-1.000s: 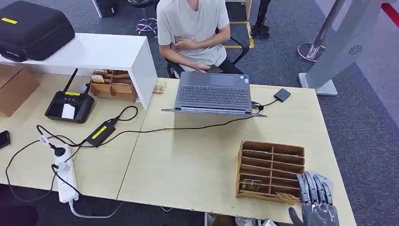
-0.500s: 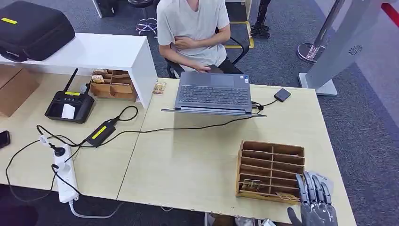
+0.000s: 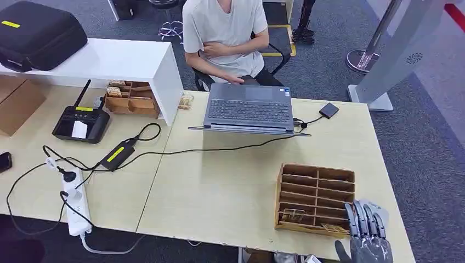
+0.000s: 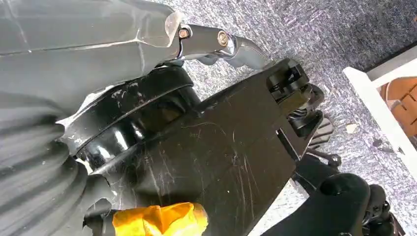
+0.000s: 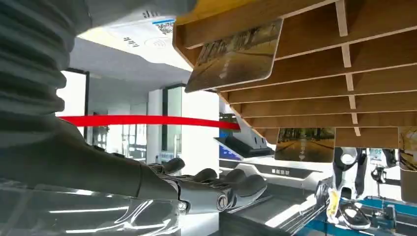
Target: Pass the card to the sensor for recognition and then transmit it.
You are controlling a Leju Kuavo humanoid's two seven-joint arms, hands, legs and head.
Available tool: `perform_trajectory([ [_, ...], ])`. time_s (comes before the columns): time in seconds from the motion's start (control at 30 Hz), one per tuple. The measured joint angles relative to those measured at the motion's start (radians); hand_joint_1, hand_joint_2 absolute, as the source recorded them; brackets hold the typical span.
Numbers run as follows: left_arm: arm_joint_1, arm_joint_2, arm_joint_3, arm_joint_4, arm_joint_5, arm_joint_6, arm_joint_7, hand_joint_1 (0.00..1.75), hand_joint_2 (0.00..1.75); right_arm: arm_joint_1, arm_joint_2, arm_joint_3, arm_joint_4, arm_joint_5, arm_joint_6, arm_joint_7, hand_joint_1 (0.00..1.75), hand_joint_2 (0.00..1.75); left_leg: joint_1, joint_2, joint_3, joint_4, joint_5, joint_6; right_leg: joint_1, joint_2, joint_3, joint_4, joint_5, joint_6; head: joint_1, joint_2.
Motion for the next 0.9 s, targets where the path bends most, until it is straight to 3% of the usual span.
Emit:
perform_trajectory([
  [0.9, 0.000, 0.001, 0.000, 0.000, 0.019, -0.003, -0.012, 0.00, 1.75, 0.015, -0.013, 0.018, 0.009, -0.109, 0.000, -0.022, 1.75, 1.75, 0.000, 0.000, 0.000, 0.000, 0.000, 0.000, 0.000, 0.000, 0.000, 0.000, 0.000, 0.000, 0.000, 0.000],
])
